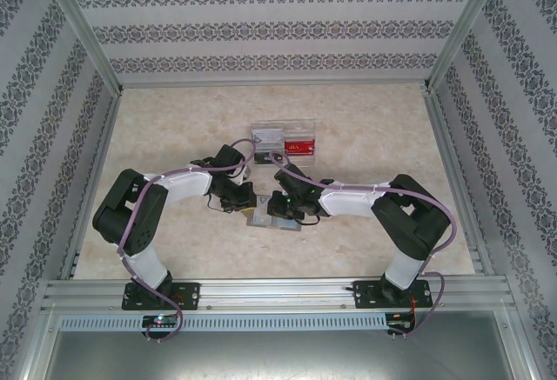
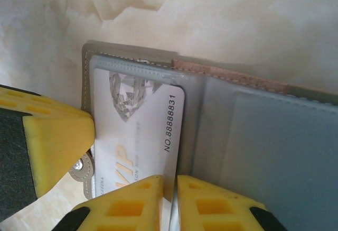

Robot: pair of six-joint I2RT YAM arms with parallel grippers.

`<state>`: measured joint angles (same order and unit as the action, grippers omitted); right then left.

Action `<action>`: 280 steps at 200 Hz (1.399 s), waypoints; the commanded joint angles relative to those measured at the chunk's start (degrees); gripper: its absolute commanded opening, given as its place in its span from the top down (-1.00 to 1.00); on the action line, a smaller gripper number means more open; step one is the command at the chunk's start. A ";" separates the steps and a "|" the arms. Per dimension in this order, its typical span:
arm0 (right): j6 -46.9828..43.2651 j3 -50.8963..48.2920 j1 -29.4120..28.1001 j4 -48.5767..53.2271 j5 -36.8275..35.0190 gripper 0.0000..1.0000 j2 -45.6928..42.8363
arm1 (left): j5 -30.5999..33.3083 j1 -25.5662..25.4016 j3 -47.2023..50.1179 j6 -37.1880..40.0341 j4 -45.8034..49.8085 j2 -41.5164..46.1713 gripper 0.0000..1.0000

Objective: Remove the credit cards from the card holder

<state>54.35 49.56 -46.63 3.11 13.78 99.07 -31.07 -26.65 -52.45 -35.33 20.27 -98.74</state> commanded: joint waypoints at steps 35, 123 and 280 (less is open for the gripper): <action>1.79 -0.34 0.14 -3.11 2.07 0.78 1.31 | 0.02 -1.65 0.71 -1.26 -1.38 -1.24 0.79; 1.40 -6.04 2.98 -1.80 0.66 1.00 -4.60 | 6.81 -1.60 -0.11 -1.48 3.54 -1.81 1.00; -14.80 -6.59 7.99 12.88 -2.52 1.00 -24.03 | 6.62 -1.56 -3.42 -1.31 6.17 3.14 1.00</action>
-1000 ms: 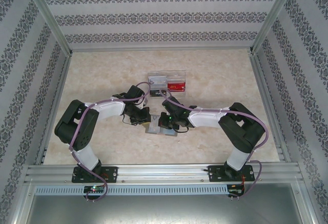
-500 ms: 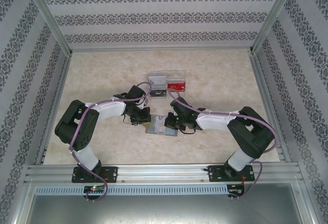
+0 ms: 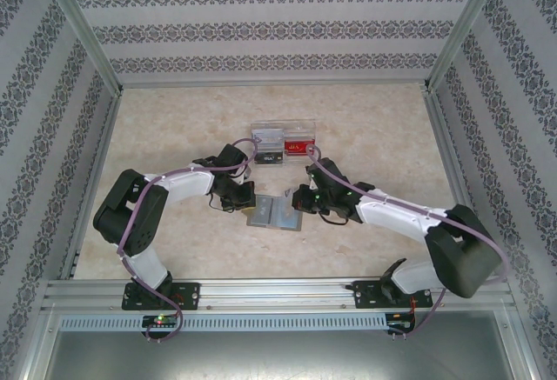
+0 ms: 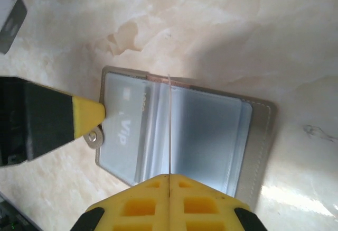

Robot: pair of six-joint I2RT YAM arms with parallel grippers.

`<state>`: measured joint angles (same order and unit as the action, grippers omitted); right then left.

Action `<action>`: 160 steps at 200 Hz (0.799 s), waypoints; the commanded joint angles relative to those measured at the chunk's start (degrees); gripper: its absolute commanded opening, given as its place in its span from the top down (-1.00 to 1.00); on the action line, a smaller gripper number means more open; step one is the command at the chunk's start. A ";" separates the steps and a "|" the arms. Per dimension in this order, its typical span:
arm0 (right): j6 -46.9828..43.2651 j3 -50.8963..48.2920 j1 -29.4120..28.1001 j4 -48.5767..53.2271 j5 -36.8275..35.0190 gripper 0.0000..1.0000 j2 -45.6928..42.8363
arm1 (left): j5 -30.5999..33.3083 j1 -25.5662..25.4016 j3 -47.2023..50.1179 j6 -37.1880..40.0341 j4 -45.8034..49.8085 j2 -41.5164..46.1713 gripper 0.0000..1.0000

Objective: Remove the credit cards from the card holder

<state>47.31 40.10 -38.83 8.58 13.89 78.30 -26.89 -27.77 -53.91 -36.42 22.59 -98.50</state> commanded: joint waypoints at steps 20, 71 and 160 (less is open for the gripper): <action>-14.30 6.27 0.16 11.84 -4.71 1.00 -5.06 | 3.39 -0.45 -2.77 -0.56 4.51 5.51 0.89; -38.52 14.82 -0.68 17.57 -10.94 1.00 -3.51 | 9.32 1.21 -4.62 -2.06 8.51 13.64 -0.23; -78.42 37.35 -1.01 23.85 -18.31 1.00 13.06 | 17.38 8.64 -7.01 -0.75 20.47 26.77 -0.99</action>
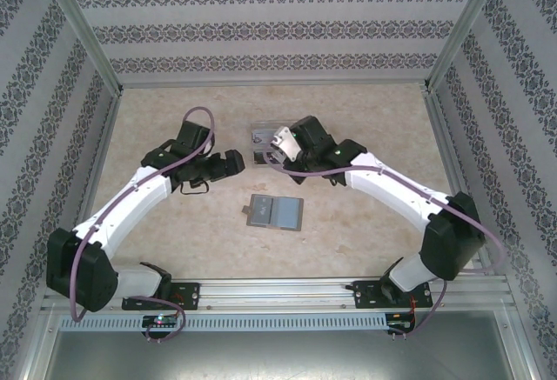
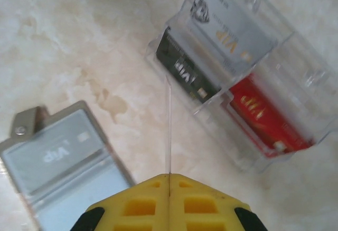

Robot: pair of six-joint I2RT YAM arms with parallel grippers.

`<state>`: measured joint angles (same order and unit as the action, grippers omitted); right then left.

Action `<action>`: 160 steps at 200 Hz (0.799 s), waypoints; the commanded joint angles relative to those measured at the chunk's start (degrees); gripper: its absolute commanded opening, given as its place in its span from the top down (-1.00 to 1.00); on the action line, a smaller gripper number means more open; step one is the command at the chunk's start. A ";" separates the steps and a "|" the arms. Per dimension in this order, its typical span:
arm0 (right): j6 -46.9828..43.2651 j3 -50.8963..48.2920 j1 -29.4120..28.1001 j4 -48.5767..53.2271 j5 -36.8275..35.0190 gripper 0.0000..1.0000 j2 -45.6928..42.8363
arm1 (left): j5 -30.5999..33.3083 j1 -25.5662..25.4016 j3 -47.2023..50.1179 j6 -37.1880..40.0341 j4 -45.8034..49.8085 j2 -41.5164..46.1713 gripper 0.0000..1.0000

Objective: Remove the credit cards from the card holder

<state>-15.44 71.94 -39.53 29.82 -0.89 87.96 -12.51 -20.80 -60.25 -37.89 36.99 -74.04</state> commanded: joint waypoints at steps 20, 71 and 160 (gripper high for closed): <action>-21.45 11.11 -0.29 3.34 -4.40 1.00 7.96 | 2.89 2.59 -0.39 1.13 7.51 3.62 -0.99; -32.95 25.41 -1.29 8.05 -6.49 1.00 19.06 | 4.44 3.83 -0.35 1.36 11.18 6.80 -0.99; -39.39 35.81 -1.07 13.32 -6.13 1.00 28.28 | 5.55 5.00 0.39 0.03 14.50 9.97 -0.99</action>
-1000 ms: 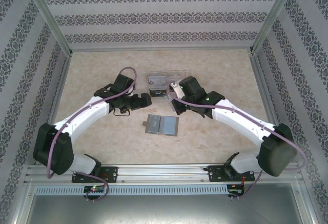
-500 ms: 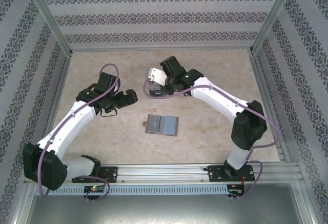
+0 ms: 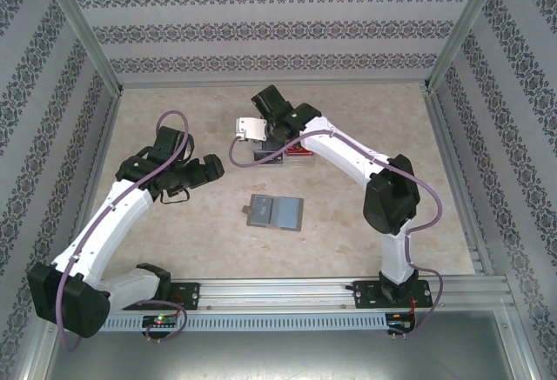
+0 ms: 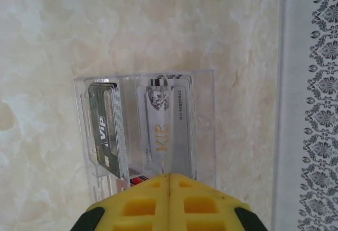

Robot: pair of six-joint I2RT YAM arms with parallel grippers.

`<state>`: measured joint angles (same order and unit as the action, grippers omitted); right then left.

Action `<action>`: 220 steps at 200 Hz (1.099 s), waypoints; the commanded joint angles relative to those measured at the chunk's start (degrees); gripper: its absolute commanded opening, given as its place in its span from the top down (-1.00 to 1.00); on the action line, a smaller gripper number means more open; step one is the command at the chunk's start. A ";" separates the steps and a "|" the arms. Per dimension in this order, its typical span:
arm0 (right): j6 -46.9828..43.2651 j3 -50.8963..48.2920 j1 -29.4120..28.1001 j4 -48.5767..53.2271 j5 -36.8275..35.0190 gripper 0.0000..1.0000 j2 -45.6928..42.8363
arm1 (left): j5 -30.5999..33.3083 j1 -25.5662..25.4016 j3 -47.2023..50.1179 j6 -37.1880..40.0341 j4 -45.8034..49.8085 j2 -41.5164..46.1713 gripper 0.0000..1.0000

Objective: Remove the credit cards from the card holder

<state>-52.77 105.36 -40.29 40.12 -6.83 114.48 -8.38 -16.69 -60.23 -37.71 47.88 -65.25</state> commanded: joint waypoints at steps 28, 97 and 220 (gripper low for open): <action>-1.56 2.91 0.17 4.16 -0.27 1.00 2.94 | 0.84 0.98 0.98 -0.41 3.27 1.84 -0.99; -0.55 3.57 1.26 4.09 -0.81 1.00 4.31 | 0.29 0.98 2.06 -0.80 2.25 1.80 -0.99; 1.25 6.73 2.62 3.30 -1.54 1.00 8.36 | 0.03 0.97 2.93 -1.29 1.56 1.62 -0.99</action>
<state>-52.66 110.02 -38.35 43.11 -7.77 121.38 -8.38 -16.38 -58.22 -38.00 48.71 -64.31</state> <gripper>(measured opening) 0.065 0.996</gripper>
